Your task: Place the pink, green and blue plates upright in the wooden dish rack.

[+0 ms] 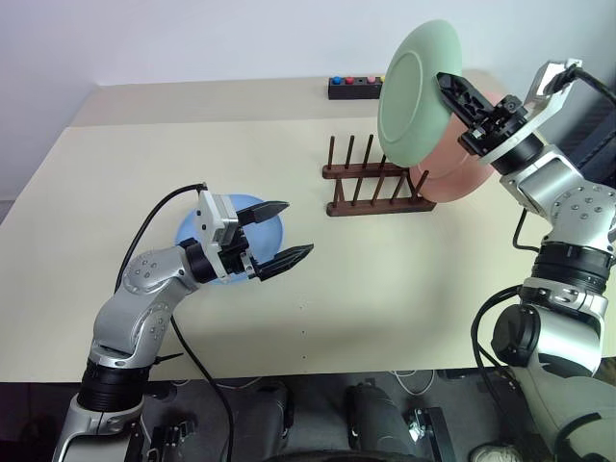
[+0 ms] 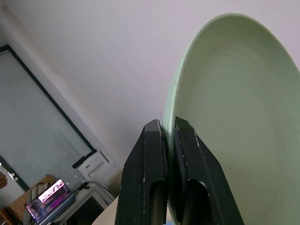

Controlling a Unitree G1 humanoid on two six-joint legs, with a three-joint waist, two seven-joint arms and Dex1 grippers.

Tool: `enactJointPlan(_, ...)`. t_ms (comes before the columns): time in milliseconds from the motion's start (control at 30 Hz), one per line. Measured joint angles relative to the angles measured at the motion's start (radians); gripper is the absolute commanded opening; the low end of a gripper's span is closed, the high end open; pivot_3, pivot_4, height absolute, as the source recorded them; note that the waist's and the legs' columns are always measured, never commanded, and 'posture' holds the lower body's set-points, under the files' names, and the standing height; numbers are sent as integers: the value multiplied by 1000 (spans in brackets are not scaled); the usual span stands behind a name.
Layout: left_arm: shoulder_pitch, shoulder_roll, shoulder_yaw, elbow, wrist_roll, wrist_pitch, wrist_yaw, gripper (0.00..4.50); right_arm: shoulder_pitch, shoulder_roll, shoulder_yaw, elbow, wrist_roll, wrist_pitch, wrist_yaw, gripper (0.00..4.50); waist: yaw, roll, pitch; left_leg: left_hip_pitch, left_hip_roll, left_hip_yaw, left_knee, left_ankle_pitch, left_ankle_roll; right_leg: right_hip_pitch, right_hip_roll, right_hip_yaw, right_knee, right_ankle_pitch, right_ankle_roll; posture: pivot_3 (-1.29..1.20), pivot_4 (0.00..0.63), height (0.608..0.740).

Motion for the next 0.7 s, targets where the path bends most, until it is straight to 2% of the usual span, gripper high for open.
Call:
enactJointPlan(267,0,0,0,0,0,0,2,4500,45,1,22,4,-22,-3,1,25,-1,0,0,0,0,0,0,0,0,0,0,0,0,0,0,0,150,740)
enactJointPlan(433,0,0,0,-14,0,0,3,4500,70,-3,77,13,-92,-44,28,25,-1,0,0,0,0,0,0,0,0,0,0,0,0,0,0,0,150,740)
enactJointPlan(567,0,0,0,-14,0,0,3,4500,88,-4,117,22,-131,-53,56,1391,0,0,0,0,0,0,0,0,0,0,0,0,0,0,0,0,150,740)
enactJointPlan(633,0,-1,-1,-14,0,0,3,4500,88,-7,119,22,-142,-66,67,2414,0,0,0,0,0,0,0,0,0,0,0,0,0,0,0,0,150,740)
enactJointPlan(667,0,-1,-1,-14,0,0,3,4500,88,-8,120,22,-149,-72,68,2720,0,0,0,0,0,0,0,0,0,0,0,0,0,0,0,0,150,740)
enactJointPlan(700,0,-3,-1,-14,0,0,4,4500,87,-11,126,22,-161,-80,73,3290,-1,0,0,0,0,0,0,0,0,0,0,0,0,0,0,0,150,740)
